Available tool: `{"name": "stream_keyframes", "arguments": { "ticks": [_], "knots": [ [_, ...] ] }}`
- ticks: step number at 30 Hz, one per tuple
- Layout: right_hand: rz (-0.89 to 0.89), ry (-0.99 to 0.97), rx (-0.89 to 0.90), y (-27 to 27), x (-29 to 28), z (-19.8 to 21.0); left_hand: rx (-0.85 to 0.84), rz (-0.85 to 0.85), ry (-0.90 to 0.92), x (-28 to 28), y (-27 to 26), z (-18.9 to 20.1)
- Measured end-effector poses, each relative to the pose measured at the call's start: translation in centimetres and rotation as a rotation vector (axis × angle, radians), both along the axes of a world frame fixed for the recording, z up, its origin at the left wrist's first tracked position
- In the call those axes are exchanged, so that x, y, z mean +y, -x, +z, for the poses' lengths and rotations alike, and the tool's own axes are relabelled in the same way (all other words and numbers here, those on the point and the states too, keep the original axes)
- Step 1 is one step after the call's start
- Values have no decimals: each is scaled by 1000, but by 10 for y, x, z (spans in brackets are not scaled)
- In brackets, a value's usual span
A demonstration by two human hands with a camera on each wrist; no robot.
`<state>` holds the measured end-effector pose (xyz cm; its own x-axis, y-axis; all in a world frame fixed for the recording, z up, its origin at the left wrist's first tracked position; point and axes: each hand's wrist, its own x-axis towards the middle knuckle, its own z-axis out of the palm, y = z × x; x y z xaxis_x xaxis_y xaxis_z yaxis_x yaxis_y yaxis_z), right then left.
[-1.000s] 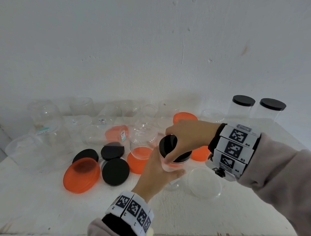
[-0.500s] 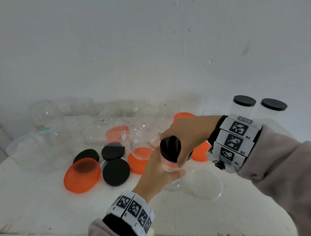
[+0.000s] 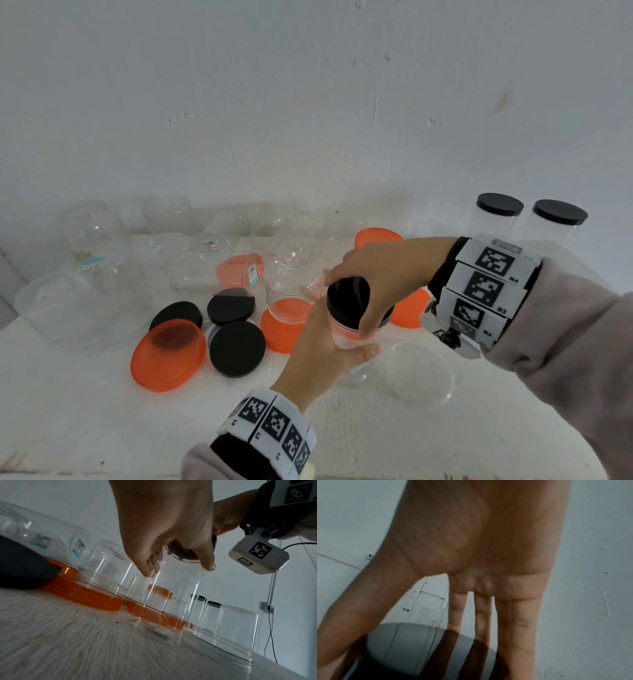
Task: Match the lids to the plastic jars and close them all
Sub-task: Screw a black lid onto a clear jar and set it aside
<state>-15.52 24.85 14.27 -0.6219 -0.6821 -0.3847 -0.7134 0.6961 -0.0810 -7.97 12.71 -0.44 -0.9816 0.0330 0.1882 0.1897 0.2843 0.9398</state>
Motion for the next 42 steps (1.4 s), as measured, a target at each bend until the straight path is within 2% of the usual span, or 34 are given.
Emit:
{"name": "stream_keyframes", "arguments": {
  "ticks": [4,9,13,17,23,28,31,34,39,42],
  "knots": [
    [17,19,46,0,-1,0,2,3,4,0,0,-1],
    [-49,10,154,-4,-2,-8,2,13,31,0,1,-2],
    [-105,-22,75,-7,-3,-4,-4,20,37,0,2,-3],
    [-27,-99,-7,-9,-3,-1,-1,19,34,0,2,-3],
    [-2,-46,35,-6,-3,2,-24,32,49,0,2,-5],
    [-83,-19,156,-9,-4,-10,-20,28,34,1,1,-4],
    [-124,-6,76,-9,-3,-7,-16,25,36,0,1,-5],
    [-66,-66,-58,-8,0,2,-5,27,37,1,1,-5],
    [-12,0,-23,-3,2,3,4,20,28,1,1,-3],
    [-58,21,43,-2,2,-2,29,14,18,2,0,1]
  ]
}}
